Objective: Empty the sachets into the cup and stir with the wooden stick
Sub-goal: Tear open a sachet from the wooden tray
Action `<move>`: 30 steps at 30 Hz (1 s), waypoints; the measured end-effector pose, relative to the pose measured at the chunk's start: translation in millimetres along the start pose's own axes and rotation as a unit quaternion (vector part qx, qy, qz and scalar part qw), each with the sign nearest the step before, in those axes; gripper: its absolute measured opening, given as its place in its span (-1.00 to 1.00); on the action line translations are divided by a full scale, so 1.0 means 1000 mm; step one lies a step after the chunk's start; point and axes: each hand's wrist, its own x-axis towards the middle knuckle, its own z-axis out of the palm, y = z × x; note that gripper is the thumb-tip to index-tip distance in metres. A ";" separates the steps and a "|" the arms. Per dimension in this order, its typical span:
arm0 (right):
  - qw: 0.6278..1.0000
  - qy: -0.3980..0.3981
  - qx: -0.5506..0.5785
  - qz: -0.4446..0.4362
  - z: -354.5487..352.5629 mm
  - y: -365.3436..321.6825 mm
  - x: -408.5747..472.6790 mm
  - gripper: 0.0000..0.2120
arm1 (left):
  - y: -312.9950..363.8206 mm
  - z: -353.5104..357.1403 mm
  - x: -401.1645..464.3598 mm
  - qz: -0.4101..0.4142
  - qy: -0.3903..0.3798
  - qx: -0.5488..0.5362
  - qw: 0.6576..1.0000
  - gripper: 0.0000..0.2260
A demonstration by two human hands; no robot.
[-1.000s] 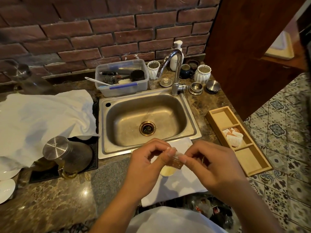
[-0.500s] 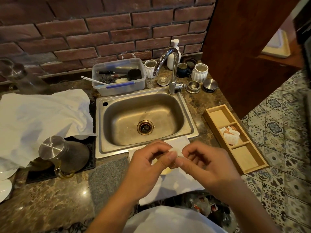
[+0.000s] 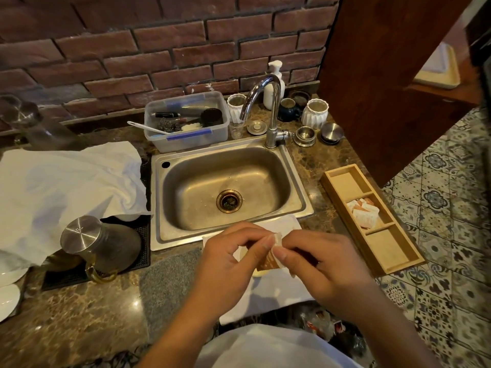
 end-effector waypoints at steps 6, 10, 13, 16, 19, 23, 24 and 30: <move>0.998 0.020 0.010 0.054 0.006 0.005 -0.001 -0.76 | 0.001 0.001 0.003 -0.010 0.009 -0.011 1.000 -0.91; 0.995 0.004 0.061 0.072 0.000 0.004 0.001 -0.73 | -0.002 -0.003 0.002 -0.007 -0.034 0.013 0.999 -0.91; 0.994 -0.018 0.072 0.078 -0.007 0.007 0.004 -0.76 | -0.002 -0.004 0.003 -0.019 -0.092 0.031 0.995 -0.87; 0.992 -0.051 0.085 0.074 -0.010 0.008 0.006 -0.83 | -0.004 -0.005 0.002 -0.047 -0.125 0.021 0.991 -0.87; 0.988 -0.045 0.127 0.071 -0.008 0.007 0.006 -0.80 | -0.002 -0.008 0.000 -0.080 -0.139 -0.040 0.986 -0.85; 0.983 -0.030 0.156 0.088 -0.005 0.007 0.007 -0.80 | 0.002 -0.014 0.002 -0.082 -0.148 -0.039 0.985 -0.90; 0.983 -0.036 0.155 0.092 -0.005 0.008 0.007 -0.83 | 0.003 -0.016 0.003 -0.077 -0.146 -0.031 0.986 -0.90; 0.979 -0.155 0.100 0.092 -0.011 0.008 0.008 -0.90 | 0.005 -0.019 0.004 -0.083 -0.182 -0.022 0.980 -0.89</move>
